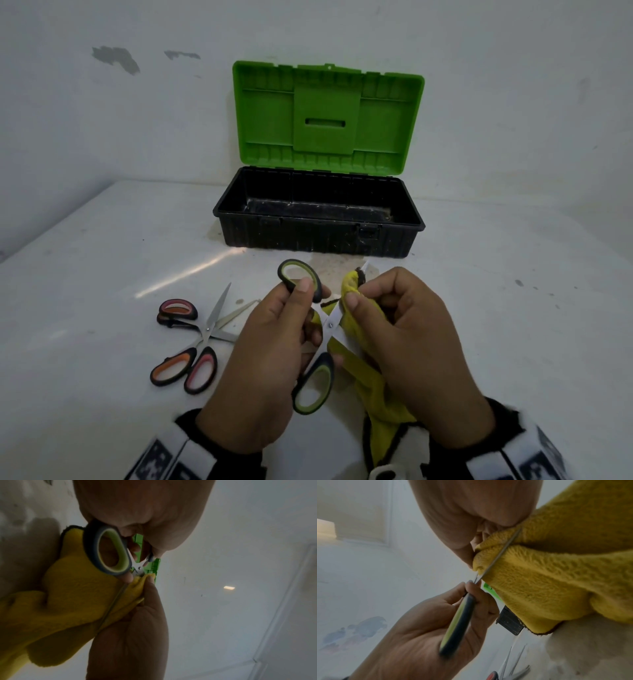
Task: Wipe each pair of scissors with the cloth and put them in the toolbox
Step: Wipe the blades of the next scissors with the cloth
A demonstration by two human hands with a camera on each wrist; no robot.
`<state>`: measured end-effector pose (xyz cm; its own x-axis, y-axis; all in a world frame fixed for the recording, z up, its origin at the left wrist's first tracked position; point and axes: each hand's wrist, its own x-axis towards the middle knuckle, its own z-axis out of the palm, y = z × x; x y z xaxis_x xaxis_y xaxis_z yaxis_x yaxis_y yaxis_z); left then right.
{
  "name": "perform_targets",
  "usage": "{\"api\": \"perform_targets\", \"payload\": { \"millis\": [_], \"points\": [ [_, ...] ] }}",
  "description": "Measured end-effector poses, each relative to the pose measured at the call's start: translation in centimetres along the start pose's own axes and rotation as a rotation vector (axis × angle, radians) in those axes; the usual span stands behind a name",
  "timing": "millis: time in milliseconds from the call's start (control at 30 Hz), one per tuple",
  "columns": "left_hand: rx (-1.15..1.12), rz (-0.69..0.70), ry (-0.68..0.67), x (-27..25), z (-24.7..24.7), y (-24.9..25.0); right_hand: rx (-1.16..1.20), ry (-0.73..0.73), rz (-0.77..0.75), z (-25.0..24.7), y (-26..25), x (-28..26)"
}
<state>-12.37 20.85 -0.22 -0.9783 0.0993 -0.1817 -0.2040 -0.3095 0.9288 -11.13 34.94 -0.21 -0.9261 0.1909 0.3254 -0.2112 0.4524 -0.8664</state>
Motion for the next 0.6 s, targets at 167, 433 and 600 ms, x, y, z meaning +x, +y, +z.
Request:
{"api": "perform_targets", "payload": {
  "millis": [167, 433, 600],
  "points": [
    [0.013, 0.022, -0.016, 0.2, 0.4, 0.2, 0.19, -0.137, 0.117, -0.4, -0.4, 0.1],
    [0.052, -0.048, -0.048, 0.0, 0.6, -0.2, 0.207, 0.0, 0.033, -0.9, -0.7, 0.5],
    [0.092, -0.025, -0.045, -0.1, 1.1, 0.3, 0.207, -0.052, -0.017, -0.7, -1.1, 0.1]
  ]
}}
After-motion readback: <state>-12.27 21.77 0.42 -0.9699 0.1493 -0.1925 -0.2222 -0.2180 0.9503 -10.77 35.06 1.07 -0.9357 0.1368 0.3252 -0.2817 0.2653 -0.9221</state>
